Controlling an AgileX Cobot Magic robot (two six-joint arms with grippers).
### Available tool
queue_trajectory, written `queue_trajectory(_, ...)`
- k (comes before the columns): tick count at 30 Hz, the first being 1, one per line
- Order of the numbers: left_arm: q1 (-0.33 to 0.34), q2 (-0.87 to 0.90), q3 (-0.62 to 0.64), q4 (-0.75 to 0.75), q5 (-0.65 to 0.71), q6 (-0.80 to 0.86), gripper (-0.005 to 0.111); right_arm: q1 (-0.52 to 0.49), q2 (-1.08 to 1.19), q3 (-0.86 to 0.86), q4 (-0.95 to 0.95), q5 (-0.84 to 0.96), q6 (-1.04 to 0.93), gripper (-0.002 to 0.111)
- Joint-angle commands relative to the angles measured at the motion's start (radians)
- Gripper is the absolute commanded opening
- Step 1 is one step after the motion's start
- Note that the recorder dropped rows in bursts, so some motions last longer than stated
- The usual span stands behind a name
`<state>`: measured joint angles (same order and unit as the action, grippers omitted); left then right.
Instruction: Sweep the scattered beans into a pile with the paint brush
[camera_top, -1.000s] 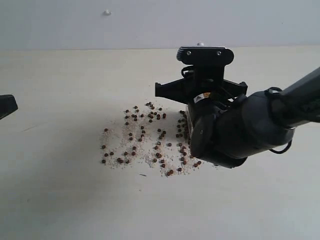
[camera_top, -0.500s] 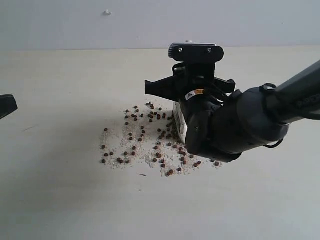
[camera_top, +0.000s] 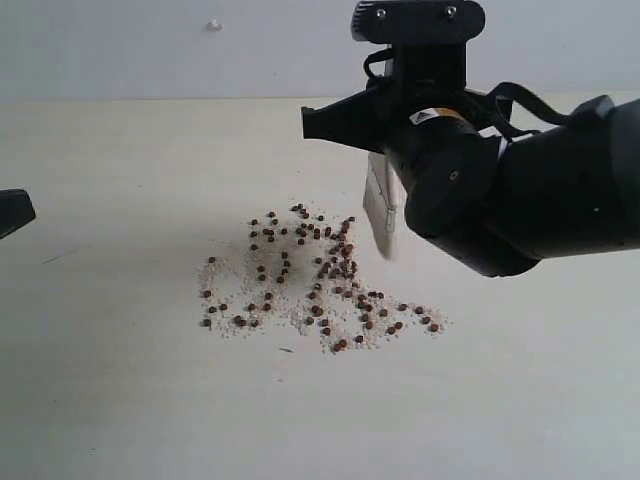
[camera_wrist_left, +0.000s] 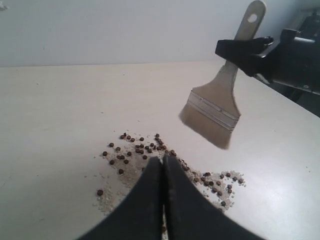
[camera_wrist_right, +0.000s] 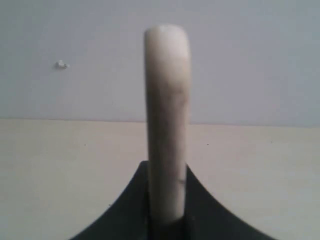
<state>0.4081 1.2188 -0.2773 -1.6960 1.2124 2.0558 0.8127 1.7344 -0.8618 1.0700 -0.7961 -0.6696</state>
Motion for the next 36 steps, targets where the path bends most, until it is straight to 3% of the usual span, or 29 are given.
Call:
queue_trajectory(1, 0.001, -0.009, 0.001, -0.011, 0.009, -0.006, 0.000, 0.002, -0.070, 0.036, -0.015, 0.000, -0.028, 0.000)
queue_trajectory(8, 0.001, -0.009, 0.001, -0.017, 0.009, -0.012, 0.000, 0.002, -0.118, 0.084, -0.049, 0.006, -0.025, 0.000)
queue_trajectory(11, 0.001, -0.009, 0.001, 0.003, 0.009, -0.216, 0.000, 0.002, -0.116, 0.089, -0.049, 0.013, -0.025, 0.000)
queue_trajectory(14, 0.001, -0.009, 0.001, -0.041, 0.009, -0.284, 0.000, 0.002, -0.116, 0.089, -0.055, 0.031, -0.012, 0.000)
queue_trajectory(18, 0.015, -0.029, 0.014, 0.099, 0.009, -0.266, 0.000, 0.002, -0.116, 0.089, -0.055, 0.038, -0.008, 0.000)
queue_trajectory(21, 0.078, -0.094, 0.090, 0.131, 0.009, -0.219, 0.000, 0.002, -0.116, 0.089, -0.062, 0.039, -0.008, 0.000)
queue_trajectory(26, 0.289, -0.277, 0.255, 0.136, 0.009, -0.168, 0.000, 0.002, -0.116, 0.089, -0.083, 0.025, -0.008, 0.000)
queue_trajectory(29, 0.383, -0.380, 0.277, 0.136, 0.009, -0.182, 0.000, 0.002, -0.116, 0.089, -0.104, 0.017, -0.008, 0.000)
queue_trajectory(31, 0.420, -0.440, 0.277, 0.150, 0.009, -0.242, 0.000, 0.002, -0.116, 0.089, -0.111, 0.012, -0.010, 0.000)
queue_trajectory(36, 0.435, -0.534, 0.277, 0.133, 0.009, -0.323, 0.000, 0.002, -0.116, 0.089, -0.120, -0.014, -0.010, 0.000)
